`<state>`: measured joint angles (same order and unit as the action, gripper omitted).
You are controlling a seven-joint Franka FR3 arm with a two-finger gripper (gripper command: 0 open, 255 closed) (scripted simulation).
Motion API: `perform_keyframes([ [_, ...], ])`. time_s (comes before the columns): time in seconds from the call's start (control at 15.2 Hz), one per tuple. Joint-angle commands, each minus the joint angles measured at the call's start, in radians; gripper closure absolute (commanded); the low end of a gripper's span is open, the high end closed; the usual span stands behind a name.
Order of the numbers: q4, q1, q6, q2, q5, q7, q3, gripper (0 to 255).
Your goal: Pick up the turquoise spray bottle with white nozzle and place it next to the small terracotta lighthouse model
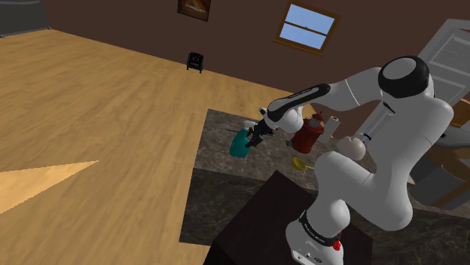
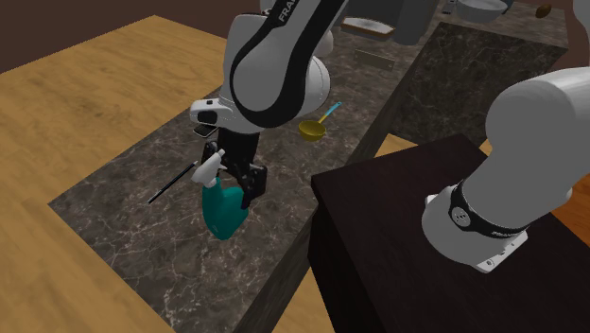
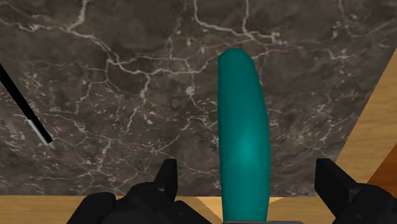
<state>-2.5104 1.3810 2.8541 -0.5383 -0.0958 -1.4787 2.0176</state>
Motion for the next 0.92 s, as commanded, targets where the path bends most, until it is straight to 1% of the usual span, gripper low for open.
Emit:
perform_keyframes([
  [0.0, 0.0, 0.0, 0.0, 0.0, 0.0, 0.0, 0.0, 0],
  [0.07, 0.0, 0.0, 0.0, 0.0, 0.0, 0.0, 0.0, 255],
  [0.66, 0.0, 0.0, 0.0, 0.0, 0.0, 0.0, 0.0, 255],
  [0.86, -0.004, -0.06, -0.035, 0.03, -0.019, 0.003, -0.068, 255],
])
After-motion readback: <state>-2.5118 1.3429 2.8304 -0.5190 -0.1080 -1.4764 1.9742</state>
